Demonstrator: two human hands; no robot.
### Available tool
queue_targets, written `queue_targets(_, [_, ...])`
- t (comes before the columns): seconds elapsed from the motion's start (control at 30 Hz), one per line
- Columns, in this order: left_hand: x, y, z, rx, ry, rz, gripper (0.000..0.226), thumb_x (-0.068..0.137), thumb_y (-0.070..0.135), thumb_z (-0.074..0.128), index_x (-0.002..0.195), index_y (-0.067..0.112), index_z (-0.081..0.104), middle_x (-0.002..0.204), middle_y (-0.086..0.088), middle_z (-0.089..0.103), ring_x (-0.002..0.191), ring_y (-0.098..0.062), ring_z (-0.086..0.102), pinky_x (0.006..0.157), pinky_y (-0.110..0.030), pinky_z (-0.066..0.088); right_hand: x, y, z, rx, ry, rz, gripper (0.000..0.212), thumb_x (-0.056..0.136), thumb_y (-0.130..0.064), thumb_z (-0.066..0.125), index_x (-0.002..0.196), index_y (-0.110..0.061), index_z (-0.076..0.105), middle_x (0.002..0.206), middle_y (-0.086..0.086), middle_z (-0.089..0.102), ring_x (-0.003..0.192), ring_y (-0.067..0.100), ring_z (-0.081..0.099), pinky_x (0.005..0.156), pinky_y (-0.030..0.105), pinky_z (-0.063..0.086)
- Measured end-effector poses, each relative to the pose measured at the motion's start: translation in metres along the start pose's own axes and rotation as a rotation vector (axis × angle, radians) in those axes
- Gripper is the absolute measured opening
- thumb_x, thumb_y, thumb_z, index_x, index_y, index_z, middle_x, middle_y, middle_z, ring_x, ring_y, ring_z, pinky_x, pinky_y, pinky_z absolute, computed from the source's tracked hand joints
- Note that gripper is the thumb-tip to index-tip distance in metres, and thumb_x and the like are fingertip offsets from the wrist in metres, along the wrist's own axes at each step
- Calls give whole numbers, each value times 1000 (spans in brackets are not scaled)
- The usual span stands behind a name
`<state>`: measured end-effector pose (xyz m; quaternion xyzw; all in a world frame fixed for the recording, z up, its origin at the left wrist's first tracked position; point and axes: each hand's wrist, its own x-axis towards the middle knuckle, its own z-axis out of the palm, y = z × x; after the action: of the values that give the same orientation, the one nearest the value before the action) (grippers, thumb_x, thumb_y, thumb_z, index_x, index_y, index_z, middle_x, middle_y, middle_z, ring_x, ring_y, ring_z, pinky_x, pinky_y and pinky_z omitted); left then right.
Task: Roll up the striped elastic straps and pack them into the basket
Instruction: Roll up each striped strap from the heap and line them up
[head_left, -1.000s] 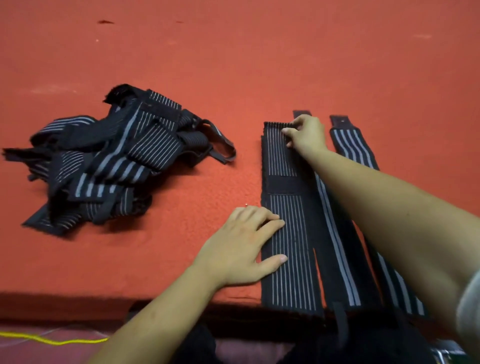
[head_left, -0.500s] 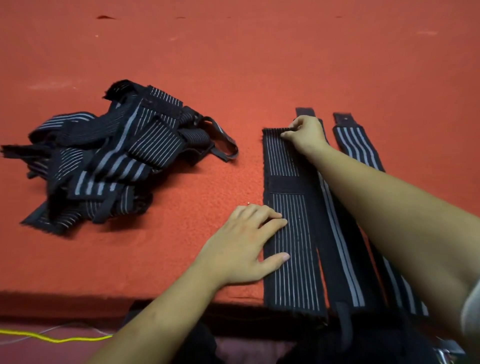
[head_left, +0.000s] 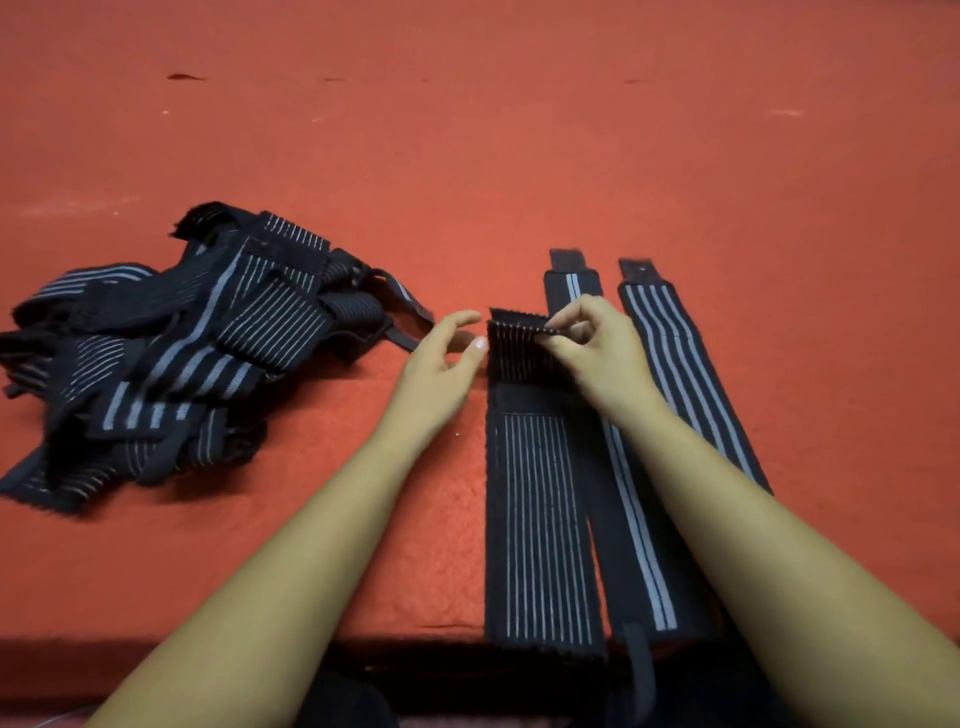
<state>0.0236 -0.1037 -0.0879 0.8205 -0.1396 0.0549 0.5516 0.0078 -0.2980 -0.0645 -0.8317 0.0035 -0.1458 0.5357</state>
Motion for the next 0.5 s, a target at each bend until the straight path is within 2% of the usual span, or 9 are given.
queue_targets(0.07, [12, -3, 9, -9, -10, 56, 28, 100, 17, 55, 126, 24, 63, 117, 12, 66, 108, 7, 58, 89, -9, 42, -4, 9, 4, 38, 0, 17, 18, 86, -6, 73, 82, -20, 63, 93, 15, 69, 70, 11, 65, 65, 26, 50])
queue_targets(0.1, [16, -7, 14, -2, 1, 93, 27, 100, 20, 54, 123, 27, 65, 118, 13, 67, 112, 4, 59, 93, -16, 46, -6, 14, 5, 63, 5, 31, 14, 86, -7, 73, 84, -18, 65, 92, 13, 70, 76, 15, 67, 70, 30, 53])
queue_targets(0.17, [20, -16, 22, -1, 28, 128, 23, 98, 26, 53, 113, 34, 68, 113, 14, 66, 113, -6, 60, 92, -28, 51, -7, 22, 5, 121, 24, 54, 9, 87, -6, 73, 89, -14, 69, 89, 7, 73, 80, 12, 67, 76, 29, 54])
queue_targets(0.23, [21, -23, 27, 19, 39, 139, 20, 96, 31, 54, 106, 42, 67, 109, 9, 63, 111, -11, 59, 87, -23, 49, -7, 27, 5, 194, 47, 77, 8, 87, -5, 73, 93, -11, 72, 89, 1, 73, 82, 6, 67, 80, 25, 54])
queue_targets(0.33, [23, -27, 29, 61, 67, 210, 19, 96, 32, 53, 108, 37, 66, 109, 5, 61, 112, -13, 56, 90, -21, 46, -3, 30, 4, 297, 74, 88, 9, 87, -4, 73, 95, -8, 74, 91, 2, 75, 86, 11, 69, 87, 33, 57])
queue_targets(0.4, [24, -25, 29, 34, 70, 237, 18, 98, 30, 51, 110, 31, 64, 108, 13, 64, 110, -7, 59, 93, -23, 46, -2, 28, 6, 312, 69, 79, 8, 87, -4, 73, 95, -2, 73, 86, 6, 74, 80, 12, 68, 84, 33, 56])
queue_targets(0.5, [27, -21, 29, 14, 41, 250, 17, 99, 21, 55, 114, 21, 64, 105, 16, 67, 104, 0, 62, 94, -23, 48, 0, 24, 8, 326, 63, 32, 9, 87, 0, 71, 95, 3, 71, 75, 3, 69, 69, 10, 63, 73, 26, 54])
